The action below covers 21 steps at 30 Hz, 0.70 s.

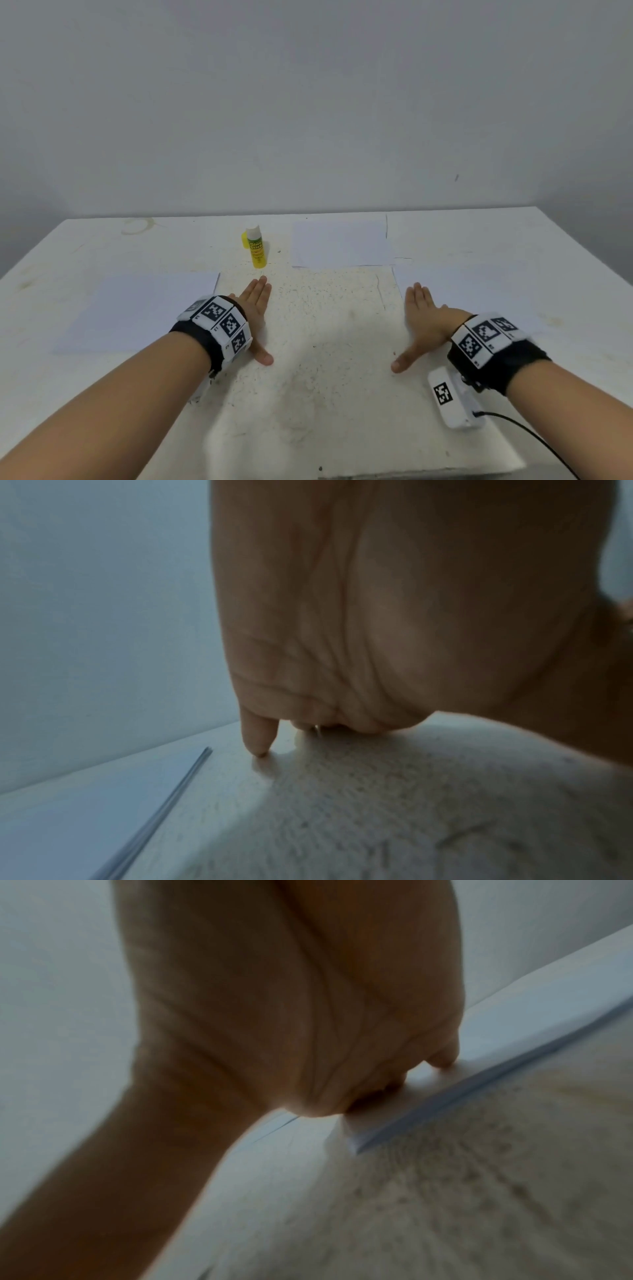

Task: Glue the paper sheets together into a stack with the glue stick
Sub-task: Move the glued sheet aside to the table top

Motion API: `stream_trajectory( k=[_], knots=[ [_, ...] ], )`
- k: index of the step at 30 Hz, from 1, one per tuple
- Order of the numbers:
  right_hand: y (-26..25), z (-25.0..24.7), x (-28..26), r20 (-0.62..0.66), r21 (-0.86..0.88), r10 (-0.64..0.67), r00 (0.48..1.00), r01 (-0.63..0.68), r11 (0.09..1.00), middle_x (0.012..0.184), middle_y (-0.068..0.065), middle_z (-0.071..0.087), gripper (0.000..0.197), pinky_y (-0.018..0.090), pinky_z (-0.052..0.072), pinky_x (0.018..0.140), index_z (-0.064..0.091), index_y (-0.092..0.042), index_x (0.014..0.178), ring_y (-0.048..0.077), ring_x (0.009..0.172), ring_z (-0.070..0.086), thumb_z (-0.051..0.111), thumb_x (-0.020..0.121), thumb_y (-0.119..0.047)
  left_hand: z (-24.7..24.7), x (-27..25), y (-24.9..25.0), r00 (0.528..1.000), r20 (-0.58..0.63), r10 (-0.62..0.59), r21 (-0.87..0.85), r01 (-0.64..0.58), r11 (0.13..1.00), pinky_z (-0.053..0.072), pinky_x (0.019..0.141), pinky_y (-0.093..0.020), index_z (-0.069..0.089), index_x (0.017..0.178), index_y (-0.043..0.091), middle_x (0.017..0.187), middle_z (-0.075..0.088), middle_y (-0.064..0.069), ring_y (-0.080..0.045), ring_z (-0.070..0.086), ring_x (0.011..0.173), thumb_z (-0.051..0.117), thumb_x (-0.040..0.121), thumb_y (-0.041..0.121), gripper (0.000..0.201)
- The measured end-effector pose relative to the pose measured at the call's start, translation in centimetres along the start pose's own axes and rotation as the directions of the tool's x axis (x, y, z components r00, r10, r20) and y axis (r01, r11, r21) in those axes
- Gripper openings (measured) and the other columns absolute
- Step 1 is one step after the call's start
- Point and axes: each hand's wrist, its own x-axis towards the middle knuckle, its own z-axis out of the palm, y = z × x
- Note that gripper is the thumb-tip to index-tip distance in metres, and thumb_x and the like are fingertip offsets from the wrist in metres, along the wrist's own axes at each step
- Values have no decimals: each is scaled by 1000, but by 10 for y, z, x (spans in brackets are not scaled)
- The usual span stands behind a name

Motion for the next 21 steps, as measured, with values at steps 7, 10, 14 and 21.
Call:
stream_trajectory(
  k=[7, 10, 14, 21],
  knots=[
    [-2, 10, 5, -33, 32, 40, 999, -39, 999, 147, 18, -40, 161, 54, -4, 116, -36, 3, 136, 31, 140, -31, 79, 49, -69, -1, -26, -2, 996, 1, 86, -100, -86, 991, 2, 121, -40, -22, 147, 3, 155, -28, -12, -24, -17, 146, 61, 78, 66, 125],
    [-2, 10, 5, -37, 31, 49, 998, -47, 998, 147, 18, -40, 162, 55, -4, 115, -36, 3, 136, 31, 140, -31, 78, 48, -70, -1, -45, -23, 989, -57, 136, -192, -144, 971, 3, 118, -32, -9, 153, 12, 160, -13, -4, -17, -3, 148, 56, 81, 65, 110],
    [-4, 11, 5, -42, 33, 57, 998, -55, 998, 147, 19, -40, 162, 54, -3, 116, -36, 4, 136, 31, 140, -31, 78, 48, -70, 10, -57, -73, 965, -255, -56, -346, -37, 938, 4, 120, -38, -1, 154, 18, 161, -8, -2, -18, -7, 148, 62, 75, 64, 111],
    [-4, 10, 3, -28, 31, 52, 998, -52, 998, 147, 19, -40, 162, 54, -3, 116, -36, 3, 136, 31, 140, -31, 78, 48, -70, 35, -61, -108, 953, -76, -293, -274, 262, 925, 34, 108, -31, 15, 148, 3, 154, 25, -12, -25, 36, 136, 62, 82, 60, 99]
  ],
)
